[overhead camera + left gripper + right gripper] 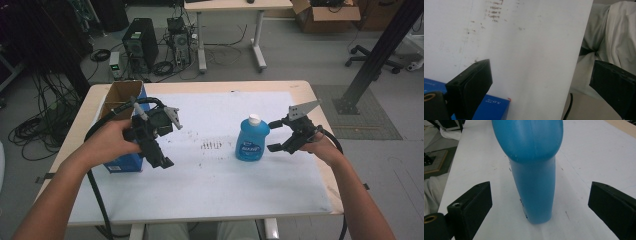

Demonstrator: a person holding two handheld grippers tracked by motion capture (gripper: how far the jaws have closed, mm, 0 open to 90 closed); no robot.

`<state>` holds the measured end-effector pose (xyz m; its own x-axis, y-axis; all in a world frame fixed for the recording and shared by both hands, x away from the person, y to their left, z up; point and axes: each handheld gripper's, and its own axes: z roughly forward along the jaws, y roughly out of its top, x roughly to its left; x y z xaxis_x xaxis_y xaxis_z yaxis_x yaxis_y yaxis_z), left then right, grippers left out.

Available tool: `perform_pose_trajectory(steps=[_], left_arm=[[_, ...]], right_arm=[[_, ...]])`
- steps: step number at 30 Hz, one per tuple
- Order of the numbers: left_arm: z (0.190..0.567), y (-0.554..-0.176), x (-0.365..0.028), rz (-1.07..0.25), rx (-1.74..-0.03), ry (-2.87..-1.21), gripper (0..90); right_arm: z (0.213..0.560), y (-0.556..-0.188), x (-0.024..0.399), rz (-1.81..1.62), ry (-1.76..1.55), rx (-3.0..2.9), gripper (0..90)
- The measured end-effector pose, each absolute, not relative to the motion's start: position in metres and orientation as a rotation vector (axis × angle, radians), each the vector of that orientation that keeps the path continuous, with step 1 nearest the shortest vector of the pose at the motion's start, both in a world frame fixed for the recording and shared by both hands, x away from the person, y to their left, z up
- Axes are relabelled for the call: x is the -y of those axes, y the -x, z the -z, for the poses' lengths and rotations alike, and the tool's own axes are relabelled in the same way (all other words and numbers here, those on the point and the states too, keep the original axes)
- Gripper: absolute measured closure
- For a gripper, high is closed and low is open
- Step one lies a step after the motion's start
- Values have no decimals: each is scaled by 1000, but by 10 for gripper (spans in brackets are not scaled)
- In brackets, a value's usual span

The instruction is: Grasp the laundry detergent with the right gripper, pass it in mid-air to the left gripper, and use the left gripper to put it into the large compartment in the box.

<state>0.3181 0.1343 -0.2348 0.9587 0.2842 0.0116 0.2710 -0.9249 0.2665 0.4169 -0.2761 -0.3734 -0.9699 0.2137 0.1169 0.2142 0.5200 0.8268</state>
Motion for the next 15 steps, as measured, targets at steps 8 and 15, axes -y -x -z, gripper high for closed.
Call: perform_pose_trajectory(steps=[8, 15], left_arm=[[235, -319, -134, -70, -417, -2850, 46], [236, -319, -133, -68, -414, -2854, 46]], right_arm=[[381, -420, 265, 1500, 363, 2719, 46], [385, -422, 256, 1508, 347, 2723, 45]])
